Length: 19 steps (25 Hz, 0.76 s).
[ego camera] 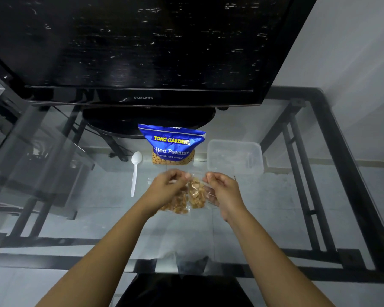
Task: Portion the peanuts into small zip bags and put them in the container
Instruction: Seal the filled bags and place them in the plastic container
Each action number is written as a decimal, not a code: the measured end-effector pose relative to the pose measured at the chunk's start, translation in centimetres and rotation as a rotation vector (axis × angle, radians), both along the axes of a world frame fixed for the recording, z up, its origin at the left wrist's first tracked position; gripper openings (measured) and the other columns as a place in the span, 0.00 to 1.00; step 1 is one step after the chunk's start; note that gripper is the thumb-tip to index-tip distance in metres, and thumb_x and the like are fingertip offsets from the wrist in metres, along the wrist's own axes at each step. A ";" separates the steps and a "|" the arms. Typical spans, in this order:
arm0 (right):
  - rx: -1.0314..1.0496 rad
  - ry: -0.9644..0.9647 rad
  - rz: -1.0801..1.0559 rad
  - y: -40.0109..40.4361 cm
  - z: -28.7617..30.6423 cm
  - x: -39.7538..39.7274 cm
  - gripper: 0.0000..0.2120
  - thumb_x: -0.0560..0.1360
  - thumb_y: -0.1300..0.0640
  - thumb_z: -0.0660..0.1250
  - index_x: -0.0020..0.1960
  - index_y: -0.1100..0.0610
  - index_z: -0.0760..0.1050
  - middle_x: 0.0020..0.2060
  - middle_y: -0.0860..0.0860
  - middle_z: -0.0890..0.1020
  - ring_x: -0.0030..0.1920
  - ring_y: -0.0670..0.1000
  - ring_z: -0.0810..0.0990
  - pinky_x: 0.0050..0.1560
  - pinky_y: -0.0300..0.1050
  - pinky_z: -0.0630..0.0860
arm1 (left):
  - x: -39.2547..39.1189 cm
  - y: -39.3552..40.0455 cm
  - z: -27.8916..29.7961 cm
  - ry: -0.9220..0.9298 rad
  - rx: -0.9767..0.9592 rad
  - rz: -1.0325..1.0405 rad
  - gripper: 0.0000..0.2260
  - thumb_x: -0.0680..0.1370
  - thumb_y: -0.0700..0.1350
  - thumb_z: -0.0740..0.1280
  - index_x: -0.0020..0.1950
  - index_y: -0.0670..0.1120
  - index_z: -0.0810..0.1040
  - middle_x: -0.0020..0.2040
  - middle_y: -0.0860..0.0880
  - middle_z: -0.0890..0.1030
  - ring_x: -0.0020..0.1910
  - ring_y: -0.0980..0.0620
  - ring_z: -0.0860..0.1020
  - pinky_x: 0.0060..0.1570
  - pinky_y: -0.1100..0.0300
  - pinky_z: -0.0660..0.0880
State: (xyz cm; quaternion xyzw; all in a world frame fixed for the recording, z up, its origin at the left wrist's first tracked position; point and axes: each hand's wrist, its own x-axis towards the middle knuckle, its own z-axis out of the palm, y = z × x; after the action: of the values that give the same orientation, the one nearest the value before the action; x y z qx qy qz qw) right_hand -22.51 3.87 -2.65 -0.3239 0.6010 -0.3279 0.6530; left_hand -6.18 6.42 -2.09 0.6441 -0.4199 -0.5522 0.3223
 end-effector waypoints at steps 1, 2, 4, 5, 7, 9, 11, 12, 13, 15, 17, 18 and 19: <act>0.064 -0.058 -0.033 0.0 -0.5 -0.1 0.05 0.77 0.56 0.64 0.44 0.52 0.77 0.41 0.46 0.83 0.38 0.45 0.81 0.36 0.37 0.77 | -0.6 0.8 -0.7 0.140 0.095 0.006 0.09 0.74 0.48 0.69 0.51 0.46 0.77 0.45 0.45 0.82 0.44 0.48 0.81 0.46 0.55 0.77; 0.102 -0.085 -0.052 0.1 -1.1 -0.1 0.05 0.77 0.56 0.64 0.44 0.52 0.77 0.42 0.47 0.83 0.38 0.45 0.81 0.35 0.36 0.77 | -1.3 1.5 -1.6 0.198 0.145 0.016 0.10 0.73 0.46 0.70 0.52 0.46 0.76 0.44 0.45 0.80 0.43 0.48 0.80 0.46 0.54 0.78; 0.080 -0.002 -0.046 0.2 -2.7 0.0 0.03 0.76 0.55 0.66 0.45 0.52 0.77 0.44 0.50 0.83 0.41 0.47 0.82 0.39 0.40 0.80 | -2.5 2.5 -3.1 0.147 0.152 0.107 0.10 0.72 0.41 0.71 0.51 0.44 0.74 0.39 0.45 0.78 0.37 0.50 0.79 0.43 0.56 0.79; 0.011 0.146 0.000 0.2 -3.7 0.0 0.03 0.75 0.53 0.67 0.45 0.51 0.78 0.46 0.51 0.83 0.44 0.49 0.82 0.45 0.43 0.80 | -3.1 2.7 -3.7 0.058 0.126 0.162 0.11 0.72 0.40 0.72 0.50 0.42 0.73 0.37 0.45 0.77 0.35 0.50 0.79 0.41 0.56 0.79; -0.152 0.476 0.111 -0.1 -5.2 -0.2 0.07 0.74 0.51 0.68 0.48 0.52 0.82 0.48 0.50 0.85 0.49 0.50 0.82 0.51 0.43 0.76 | -3.8 2.7 -4.9 -0.224 0.023 0.191 0.12 0.71 0.42 0.73 0.49 0.42 0.72 0.34 0.47 0.78 0.34 0.48 0.79 0.40 0.55 0.78; -0.232 0.675 0.167 -0.3 -5.7 -0.1 0.09 0.74 0.51 0.67 0.50 0.53 0.82 0.48 0.50 0.85 0.49 0.50 0.82 0.46 0.39 0.73 | -4.5 2.5 -5.7 -0.493 -0.090 0.138 0.11 0.73 0.44 0.71 0.48 0.41 0.73 0.36 0.46 0.79 0.35 0.48 0.77 0.37 0.57 0.74; -0.235 0.810 0.183 -0.7 -6.0 0.1 0.08 0.75 0.50 0.66 0.50 0.49 0.82 0.47 0.48 0.85 0.46 0.52 0.82 0.40 0.40 0.71 | -5.1 2.4 -6.3 -0.653 -0.153 0.069 0.10 0.75 0.45 0.69 0.48 0.39 0.74 0.39 0.43 0.79 0.35 0.49 0.74 0.35 0.59 0.68; -0.234 0.859 0.198 -0.8 -6.3 0.2 0.08 0.75 0.50 0.66 0.49 0.48 0.82 0.46 0.47 0.85 0.45 0.52 0.82 0.39 0.41 0.71 | -5.3 2.3 -6.5 -0.705 -0.159 0.027 0.09 0.76 0.44 0.68 0.48 0.38 0.74 0.42 0.41 0.79 0.36 0.48 0.74 0.35 0.60 0.66; -0.237 0.882 0.214 -0.8 -6.6 0.3 0.08 0.74 0.50 0.66 0.49 0.48 0.82 0.46 0.47 0.85 0.44 0.52 0.82 0.38 0.41 0.72 | -5.4 2.2 -6.5 -0.751 -0.146 -0.004 0.10 0.76 0.44 0.66 0.48 0.37 0.74 0.43 0.39 0.79 0.38 0.46 0.75 0.35 0.59 0.65; -0.255 0.881 0.228 -0.9 -6.8 0.2 0.09 0.74 0.50 0.66 0.52 0.49 0.80 0.47 0.47 0.84 0.45 0.51 0.81 0.41 0.43 0.75 | -5.3 2.1 -6.3 -0.843 -0.143 -0.069 0.11 0.77 0.46 0.65 0.48 0.37 0.75 0.43 0.38 0.79 0.37 0.41 0.78 0.32 0.56 0.68; -0.284 0.850 0.226 -0.9 -6.4 -0.2 0.12 0.73 0.48 0.67 0.55 0.50 0.78 0.47 0.47 0.83 0.44 0.49 0.80 0.42 0.43 0.75 | -5.2 2.4 -5.7 -0.983 -0.203 -0.163 0.13 0.76 0.50 0.64 0.43 0.40 0.76 0.37 0.41 0.80 0.28 0.44 0.78 0.23 0.59 0.69; -0.312 0.835 0.216 -0.8 -5.8 -0.6 0.12 0.73 0.47 0.67 0.55 0.50 0.77 0.45 0.47 0.82 0.43 0.48 0.79 0.40 0.42 0.74 | -5.1 2.3 -5.3 -1.045 -0.250 -0.159 0.15 0.75 0.53 0.62 0.43 0.41 0.76 0.36 0.43 0.80 0.25 0.45 0.78 0.20 0.60 0.69; -0.355 0.822 0.188 -0.7 -5.2 -1.1 0.11 0.73 0.47 0.66 0.53 0.50 0.78 0.42 0.47 0.81 0.41 0.48 0.78 0.38 0.41 0.72 | -5.0 2.0 -4.7 -1.021 -0.262 -0.132 0.16 0.76 0.54 0.60 0.45 0.41 0.76 0.38 0.42 0.81 0.27 0.45 0.78 0.21 0.59 0.71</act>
State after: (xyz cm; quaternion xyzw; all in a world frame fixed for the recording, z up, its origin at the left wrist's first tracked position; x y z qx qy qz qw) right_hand -23.61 3.17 -7.81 -0.5871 0.7127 -0.2093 0.3219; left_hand -11.15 8.43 -6.81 0.7576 -0.6284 -0.1303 0.1191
